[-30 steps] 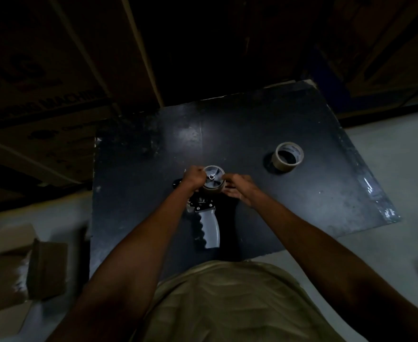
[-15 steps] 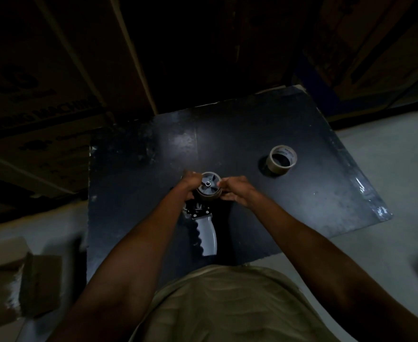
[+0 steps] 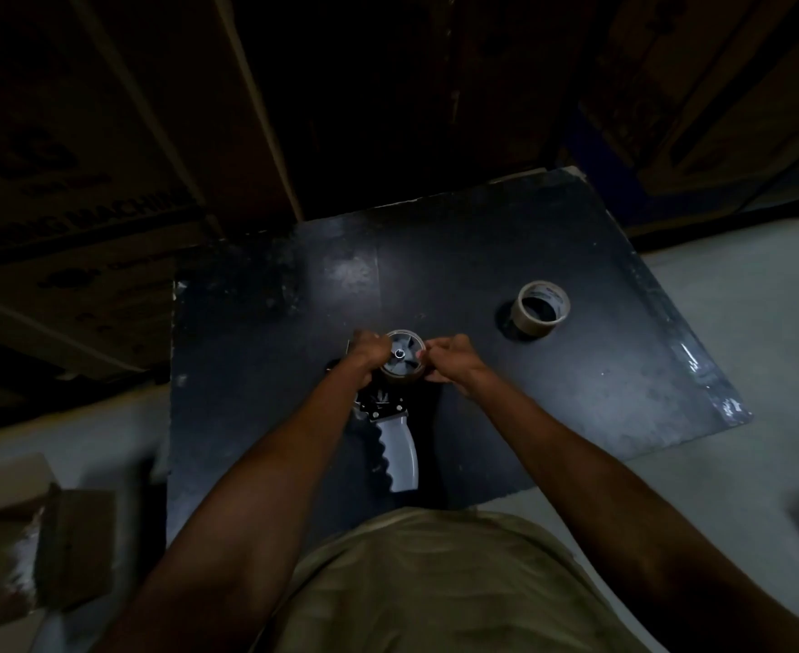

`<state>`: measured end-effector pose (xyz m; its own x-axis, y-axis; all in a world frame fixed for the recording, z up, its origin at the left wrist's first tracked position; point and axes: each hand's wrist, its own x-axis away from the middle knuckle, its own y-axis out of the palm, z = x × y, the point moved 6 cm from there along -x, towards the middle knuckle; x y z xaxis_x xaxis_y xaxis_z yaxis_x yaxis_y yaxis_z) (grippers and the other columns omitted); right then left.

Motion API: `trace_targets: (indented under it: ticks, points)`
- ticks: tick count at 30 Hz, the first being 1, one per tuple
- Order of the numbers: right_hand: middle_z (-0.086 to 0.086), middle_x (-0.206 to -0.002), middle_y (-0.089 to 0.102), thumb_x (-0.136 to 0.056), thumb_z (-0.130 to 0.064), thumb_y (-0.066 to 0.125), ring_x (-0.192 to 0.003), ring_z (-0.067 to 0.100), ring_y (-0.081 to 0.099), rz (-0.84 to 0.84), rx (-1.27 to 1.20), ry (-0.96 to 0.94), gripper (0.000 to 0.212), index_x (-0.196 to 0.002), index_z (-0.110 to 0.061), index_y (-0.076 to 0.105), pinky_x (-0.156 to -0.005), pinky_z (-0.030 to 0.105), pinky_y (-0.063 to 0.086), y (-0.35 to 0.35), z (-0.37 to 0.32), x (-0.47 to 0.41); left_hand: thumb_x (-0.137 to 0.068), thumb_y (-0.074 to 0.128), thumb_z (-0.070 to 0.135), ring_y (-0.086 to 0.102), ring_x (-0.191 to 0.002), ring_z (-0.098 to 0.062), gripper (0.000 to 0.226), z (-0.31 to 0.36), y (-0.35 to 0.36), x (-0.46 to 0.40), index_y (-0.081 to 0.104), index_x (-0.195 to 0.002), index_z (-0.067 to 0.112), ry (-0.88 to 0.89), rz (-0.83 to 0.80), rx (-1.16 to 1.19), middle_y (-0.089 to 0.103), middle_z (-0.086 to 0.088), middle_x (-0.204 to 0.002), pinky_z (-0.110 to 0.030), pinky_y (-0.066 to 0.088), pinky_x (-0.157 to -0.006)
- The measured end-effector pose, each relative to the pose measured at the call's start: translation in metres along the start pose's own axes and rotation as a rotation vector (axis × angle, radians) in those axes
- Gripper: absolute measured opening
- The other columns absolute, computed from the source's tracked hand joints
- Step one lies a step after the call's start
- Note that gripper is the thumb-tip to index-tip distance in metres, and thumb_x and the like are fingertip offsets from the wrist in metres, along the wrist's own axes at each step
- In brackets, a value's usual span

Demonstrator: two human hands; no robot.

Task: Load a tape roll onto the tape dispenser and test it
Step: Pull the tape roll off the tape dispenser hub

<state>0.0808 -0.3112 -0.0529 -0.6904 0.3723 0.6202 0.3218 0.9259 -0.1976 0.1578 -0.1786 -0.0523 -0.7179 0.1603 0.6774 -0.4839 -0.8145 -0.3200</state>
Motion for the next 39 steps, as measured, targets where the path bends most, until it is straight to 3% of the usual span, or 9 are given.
trace_targets:
  ticks: [4,7,10,15,20,23,28,33,39]
  points:
    - [0.027,-0.100,0.074,-0.086,-0.002,0.065,-0.083,0.025,0.066,0.048,0.140,-0.055,0.016,-0.097,0.005,0.075,-0.089,0.051,0.059,0.000,-0.006,-0.002,-0.097,0.043,0.009,0.061,-0.114,-0.035,0.035,0.000,-0.003,-0.003,0.048,-0.123,-0.013,0.041,0.067,-0.071,0.060,-0.026,-0.126,-0.042,0.053,-0.091]
    - [0.024,-0.101,0.076,-0.086,-0.014,0.068,-0.089,0.025,0.069,0.107,0.337,-0.133,0.023,-0.102,-0.001,0.077,-0.091,0.044,0.057,0.000,-0.013,0.000,-0.091,0.051,0.004,0.058,-0.089,-0.021,0.012,0.002,-0.005,-0.002,0.050,-0.079,0.004,0.102,0.142,-0.095,0.060,-0.017,-0.088,-0.036,0.053,-0.074]
    - [0.022,-0.118,0.070,-0.086,-0.023,0.070,-0.115,0.032,0.064,0.144,0.378,-0.135,0.036,-0.115,-0.002,0.071,-0.100,0.040,0.049,0.001,-0.012,0.001,-0.086,0.059,0.002,0.045,-0.077,-0.016,0.037,0.006,-0.006,0.001,0.035,-0.060,0.015,0.153,0.199,-0.144,0.040,0.000,-0.060,-0.024,0.038,-0.057]
    - [0.023,-0.128,0.060,-0.089,-0.029,0.067,-0.122,0.037,0.053,0.201,0.436,-0.143,0.039,-0.117,-0.002,0.062,-0.100,0.037,0.044,0.006,-0.008,0.001,-0.084,0.066,0.012,0.045,-0.074,-0.016,0.022,0.005,-0.006,0.003,0.045,-0.078,0.008,0.192,0.236,-0.191,0.039,0.001,-0.061,-0.044,0.049,-0.070]
    - [0.027,-0.126,0.057,-0.090,-0.033,0.069,-0.122,0.039,0.050,0.210,0.435,-0.177,0.044,-0.116,0.001,0.058,-0.098,0.038,0.041,0.002,-0.003,0.001,-0.084,0.068,0.018,0.055,-0.080,-0.022,0.026,0.005,-0.002,0.008,0.046,-0.092,0.008,0.201,0.229,-0.163,0.054,-0.012,-0.084,-0.039,0.050,-0.075]
    - [0.026,-0.126,0.056,-0.089,-0.033,0.069,-0.123,0.038,0.048,0.214,0.432,-0.169,0.044,-0.114,0.000,0.058,-0.099,0.037,0.041,-0.004,-0.003,0.001,-0.084,0.070,0.022,0.066,-0.098,-0.036,0.030,0.007,0.004,0.013,0.045,-0.092,0.007,0.196,0.222,-0.192,0.066,-0.026,-0.104,-0.040,0.051,-0.079]
    - [0.025,-0.123,0.059,-0.087,-0.034,0.070,-0.120,0.038,0.053,0.233,0.432,-0.182,0.042,-0.109,0.000,0.060,-0.097,0.040,0.045,-0.012,0.000,0.004,-0.085,0.068,0.022,0.062,-0.104,-0.037,0.048,0.004,0.014,0.020,0.045,-0.119,-0.002,0.191,0.227,-0.222,0.062,-0.023,-0.115,-0.039,0.048,-0.083]
    - [0.027,-0.120,0.060,-0.087,-0.035,0.069,-0.116,0.039,0.054,0.268,0.428,-0.205,0.042,-0.108,0.001,0.061,-0.090,0.039,0.046,-0.019,0.004,0.006,-0.086,0.068,0.022,0.062,-0.100,-0.036,0.038,0.006,0.021,0.027,0.038,-0.103,0.008,0.269,0.213,-0.219,0.061,-0.021,-0.108,-0.038,0.046,-0.079]
    - [0.027,-0.117,0.063,-0.088,-0.033,0.069,-0.113,0.040,0.058,0.283,0.461,-0.221,0.039,-0.104,0.001,0.062,-0.086,0.039,0.046,-0.027,0.005,0.005,-0.087,0.051,0.001,0.059,-0.107,-0.034,0.019,0.010,0.025,0.031,0.041,-0.098,0.014,0.332,0.139,-0.225,0.056,-0.014,-0.099,-0.034,0.043,-0.084]
